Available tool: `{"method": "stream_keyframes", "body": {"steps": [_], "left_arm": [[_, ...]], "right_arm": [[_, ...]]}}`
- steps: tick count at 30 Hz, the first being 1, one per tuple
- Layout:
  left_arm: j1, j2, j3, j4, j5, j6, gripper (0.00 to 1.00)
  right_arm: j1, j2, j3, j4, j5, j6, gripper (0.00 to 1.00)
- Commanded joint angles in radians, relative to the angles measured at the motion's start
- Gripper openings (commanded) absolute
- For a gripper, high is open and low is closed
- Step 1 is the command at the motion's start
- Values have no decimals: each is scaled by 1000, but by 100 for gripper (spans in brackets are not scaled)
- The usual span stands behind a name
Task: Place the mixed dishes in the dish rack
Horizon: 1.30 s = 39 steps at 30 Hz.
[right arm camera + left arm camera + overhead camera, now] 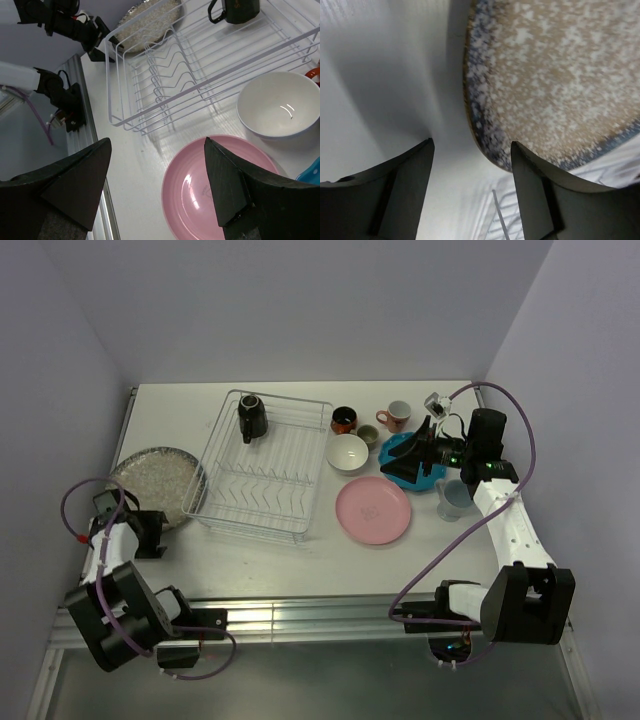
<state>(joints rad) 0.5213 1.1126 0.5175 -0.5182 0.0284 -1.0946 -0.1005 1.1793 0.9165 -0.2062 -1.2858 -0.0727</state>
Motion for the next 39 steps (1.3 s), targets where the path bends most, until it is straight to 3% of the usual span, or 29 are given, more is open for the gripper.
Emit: {"method": "stream_keyframes", "body": {"steps": [1, 5, 8, 9, 12, 15, 24, 29, 34, 39], "left_arm": [[5, 56, -34, 101, 13, -19, 67], [6, 128, -56, 213, 45, -51, 61], [9, 154, -79, 271, 86, -59, 32], [17, 156, -94, 306, 100, -57, 17], [31, 145, -111, 340, 130, -57, 5], [46, 99, -117, 336, 119, -42, 0], [86, -125, -36, 245, 79, -31, 0], [92, -163, 7, 227, 82, -42, 0], [103, -149, 22, 245, 111, -48, 0], [128, -116, 58, 282, 157, -56, 0]], "right_arm": [[5, -18, 50, -5, -23, -18, 82], [5, -17, 51, -12, -23, -24, 82], [5, -15, 51, -13, -24, -27, 82], [4, -15, 50, -13, -26, -27, 82], [5, -14, 51, -13, -29, -26, 82], [5, -15, 48, -7, -33, -19, 82], [10, -15, 45, -9, -50, -29, 82], [60, -10, 68, -103, -38, -142, 82], [306, 36, 180, -360, 124, -526, 82], [491, 114, 323, -430, 262, -642, 83]]}}
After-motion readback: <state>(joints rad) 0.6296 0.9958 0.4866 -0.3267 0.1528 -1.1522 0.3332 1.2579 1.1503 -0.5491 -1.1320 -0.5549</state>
